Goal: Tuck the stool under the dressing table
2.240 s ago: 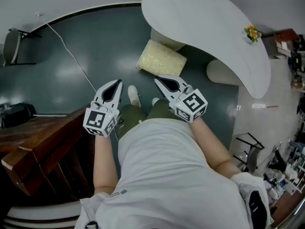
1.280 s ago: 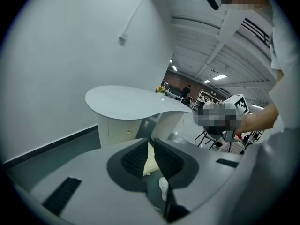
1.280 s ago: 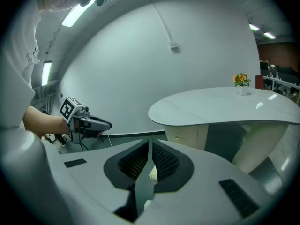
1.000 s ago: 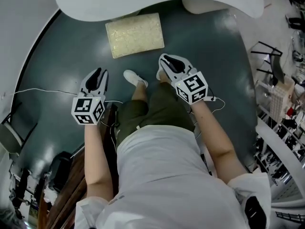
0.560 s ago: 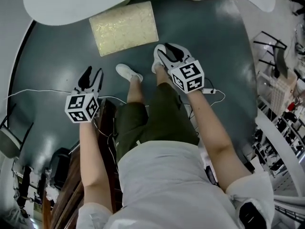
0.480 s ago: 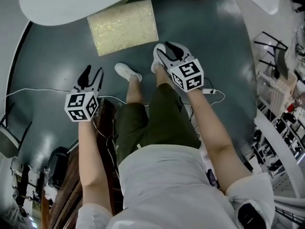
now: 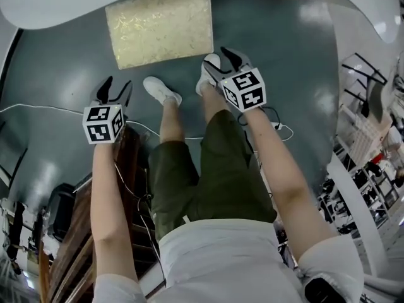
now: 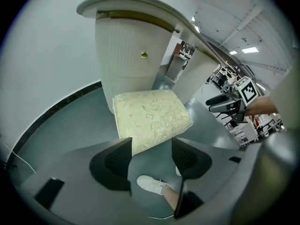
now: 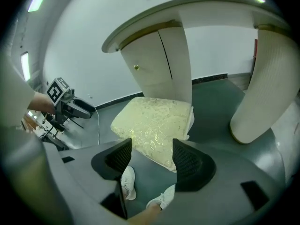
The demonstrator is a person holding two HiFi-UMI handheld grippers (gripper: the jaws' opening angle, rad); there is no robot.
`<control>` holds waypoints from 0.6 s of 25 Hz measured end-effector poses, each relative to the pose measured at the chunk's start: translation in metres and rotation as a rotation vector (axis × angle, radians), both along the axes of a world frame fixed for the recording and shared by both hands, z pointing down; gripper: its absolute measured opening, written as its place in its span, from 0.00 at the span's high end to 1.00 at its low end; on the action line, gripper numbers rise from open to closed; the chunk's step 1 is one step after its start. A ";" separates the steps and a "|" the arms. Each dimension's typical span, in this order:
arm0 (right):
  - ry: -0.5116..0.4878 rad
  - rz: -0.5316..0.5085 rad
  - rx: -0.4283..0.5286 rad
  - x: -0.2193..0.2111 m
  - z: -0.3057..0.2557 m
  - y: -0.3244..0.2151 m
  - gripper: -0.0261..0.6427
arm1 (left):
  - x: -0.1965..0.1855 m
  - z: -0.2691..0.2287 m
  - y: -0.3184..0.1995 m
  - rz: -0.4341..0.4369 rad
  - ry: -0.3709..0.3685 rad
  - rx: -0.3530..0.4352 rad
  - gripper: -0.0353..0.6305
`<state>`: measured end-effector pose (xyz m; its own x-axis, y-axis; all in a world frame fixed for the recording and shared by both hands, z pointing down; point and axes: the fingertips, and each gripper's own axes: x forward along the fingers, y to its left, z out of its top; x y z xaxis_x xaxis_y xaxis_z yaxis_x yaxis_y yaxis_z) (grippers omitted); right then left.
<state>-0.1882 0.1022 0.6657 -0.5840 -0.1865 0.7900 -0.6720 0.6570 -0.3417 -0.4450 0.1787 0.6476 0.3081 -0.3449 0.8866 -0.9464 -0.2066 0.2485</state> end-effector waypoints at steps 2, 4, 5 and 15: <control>0.008 -0.015 -0.020 0.000 0.019 0.000 0.54 | -0.002 0.019 -0.001 -0.002 -0.004 -0.023 0.53; 0.019 -0.039 -0.041 -0.001 0.036 0.001 0.52 | -0.004 0.034 -0.001 0.002 -0.013 -0.043 0.50; 0.026 -0.054 -0.052 0.000 0.045 0.002 0.50 | -0.005 0.042 -0.001 0.005 -0.020 -0.052 0.49; 0.089 -0.205 -0.144 0.002 0.109 0.006 0.39 | -0.020 0.111 0.001 0.063 -0.057 -0.151 0.45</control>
<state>-0.1864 0.1079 0.7748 -0.5252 0.0465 0.8497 -0.5613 0.7316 -0.3870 -0.4653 0.1795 0.7591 0.2728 -0.1877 0.9436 -0.9461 -0.2304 0.2277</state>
